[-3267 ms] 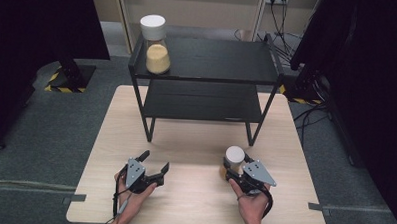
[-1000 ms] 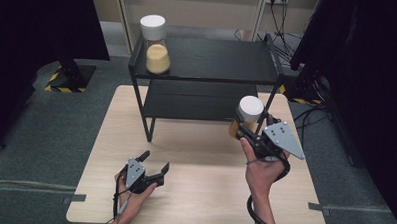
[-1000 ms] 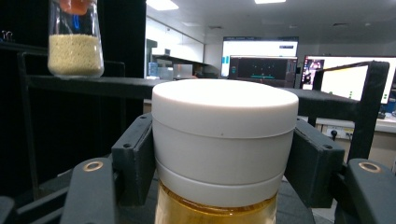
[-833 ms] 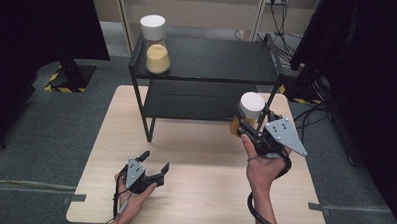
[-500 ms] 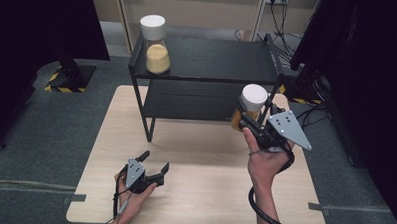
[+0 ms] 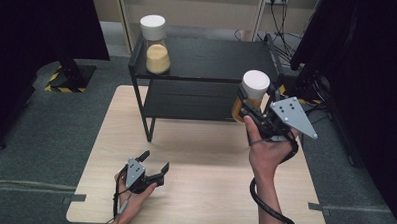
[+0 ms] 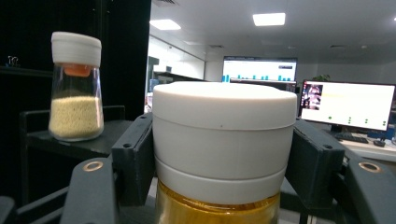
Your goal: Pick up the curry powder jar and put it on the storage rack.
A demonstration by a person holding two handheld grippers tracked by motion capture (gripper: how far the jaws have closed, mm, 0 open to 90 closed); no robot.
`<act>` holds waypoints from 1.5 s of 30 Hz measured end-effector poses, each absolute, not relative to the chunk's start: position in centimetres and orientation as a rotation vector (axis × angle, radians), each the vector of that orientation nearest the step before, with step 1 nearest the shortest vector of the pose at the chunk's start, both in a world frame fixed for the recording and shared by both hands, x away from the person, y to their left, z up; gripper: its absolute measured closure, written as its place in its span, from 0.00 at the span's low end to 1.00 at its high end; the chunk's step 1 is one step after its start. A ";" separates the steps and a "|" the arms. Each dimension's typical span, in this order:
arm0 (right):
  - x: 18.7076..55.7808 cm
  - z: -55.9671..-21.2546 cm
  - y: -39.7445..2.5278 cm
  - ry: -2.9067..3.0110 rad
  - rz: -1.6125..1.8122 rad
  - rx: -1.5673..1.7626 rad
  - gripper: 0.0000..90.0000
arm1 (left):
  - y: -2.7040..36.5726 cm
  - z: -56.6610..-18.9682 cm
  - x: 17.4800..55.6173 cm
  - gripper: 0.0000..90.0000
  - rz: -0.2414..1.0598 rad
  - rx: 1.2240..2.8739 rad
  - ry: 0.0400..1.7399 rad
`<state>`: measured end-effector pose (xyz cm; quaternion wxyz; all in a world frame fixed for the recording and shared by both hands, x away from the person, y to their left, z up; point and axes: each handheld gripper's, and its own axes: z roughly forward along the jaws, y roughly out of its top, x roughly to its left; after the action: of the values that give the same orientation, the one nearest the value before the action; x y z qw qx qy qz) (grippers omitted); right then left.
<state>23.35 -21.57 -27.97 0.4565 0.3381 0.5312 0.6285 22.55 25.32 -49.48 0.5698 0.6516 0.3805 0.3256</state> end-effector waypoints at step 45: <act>28.2 -20.3 -19.7 1.287 1.532 0.849 0.38 | 25.4 -49.5 22.6 0.15 0.760 1.530 0.893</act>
<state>28.23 -19.65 -20.30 0.4654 0.3459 0.5241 0.6238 22.61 25.39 -49.47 0.5705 0.6518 0.3804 0.3240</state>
